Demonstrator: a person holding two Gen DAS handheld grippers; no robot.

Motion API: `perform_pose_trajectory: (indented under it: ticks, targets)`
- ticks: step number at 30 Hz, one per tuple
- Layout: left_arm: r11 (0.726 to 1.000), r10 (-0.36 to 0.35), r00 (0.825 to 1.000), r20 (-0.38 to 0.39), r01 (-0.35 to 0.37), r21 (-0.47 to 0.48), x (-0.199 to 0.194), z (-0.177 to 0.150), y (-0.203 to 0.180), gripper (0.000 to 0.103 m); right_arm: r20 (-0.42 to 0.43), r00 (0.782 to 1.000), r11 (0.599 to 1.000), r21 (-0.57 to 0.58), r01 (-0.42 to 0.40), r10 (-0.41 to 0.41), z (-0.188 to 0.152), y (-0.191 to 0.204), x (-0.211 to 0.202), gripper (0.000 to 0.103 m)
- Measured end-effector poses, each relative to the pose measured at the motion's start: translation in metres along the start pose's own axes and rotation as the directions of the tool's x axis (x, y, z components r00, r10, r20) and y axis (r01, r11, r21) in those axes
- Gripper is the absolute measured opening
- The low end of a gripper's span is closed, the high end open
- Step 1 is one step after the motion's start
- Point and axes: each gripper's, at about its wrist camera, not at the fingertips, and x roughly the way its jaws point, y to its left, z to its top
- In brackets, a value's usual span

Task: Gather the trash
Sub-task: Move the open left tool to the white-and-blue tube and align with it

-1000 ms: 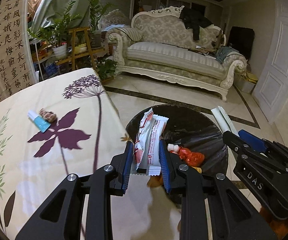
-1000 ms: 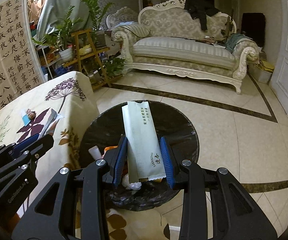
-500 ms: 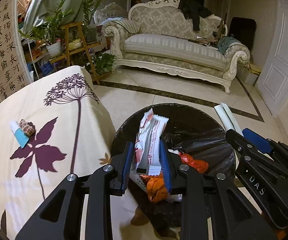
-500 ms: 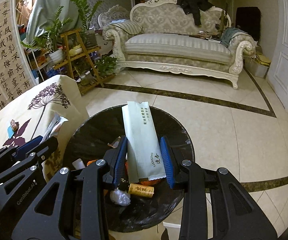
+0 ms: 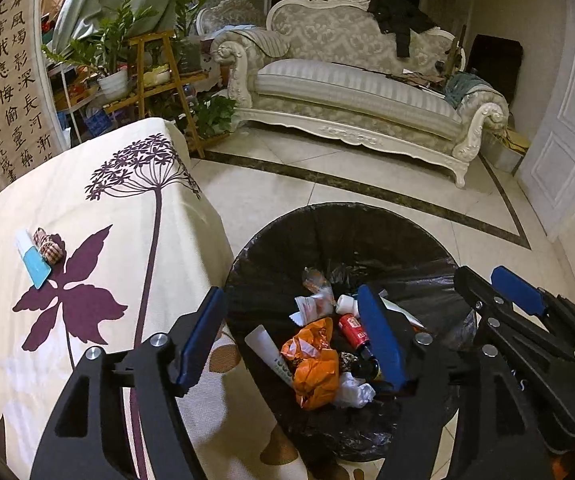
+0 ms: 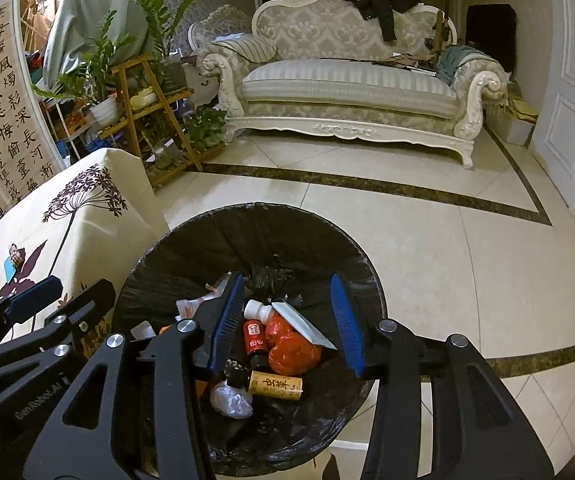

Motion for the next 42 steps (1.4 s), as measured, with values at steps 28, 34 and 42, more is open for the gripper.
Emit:
perform_pose_trajectory:
  ticks: [28, 34, 42]
  targets:
    - [0.948, 0.220, 0.974, -0.053, -0.226, -0.226, -0.024, -0.013, 0.143, 0.072, -0.008, 0.985, 0.973, -0.156, -0.171, 0.172, 0.007, 0.108, -0.004, 0.056]
    - [0.915, 0.245, 0.965, -0.097, -0.263, -0.306, -0.018, -0.008, 0.184, 0.073, -0.020, 0.976, 0.960, -0.180, -0.215, 0.215, 0.010, 0.132, -0.001, 0.057]
    - [0.897, 0.278, 0.953, -0.125, -0.304, -0.321, -0.006, 0.004, 0.210, 0.073, -0.035, 0.974, 0.957, -0.182, -0.227, 0.224, 0.014, 0.142, 0.010, 0.057]
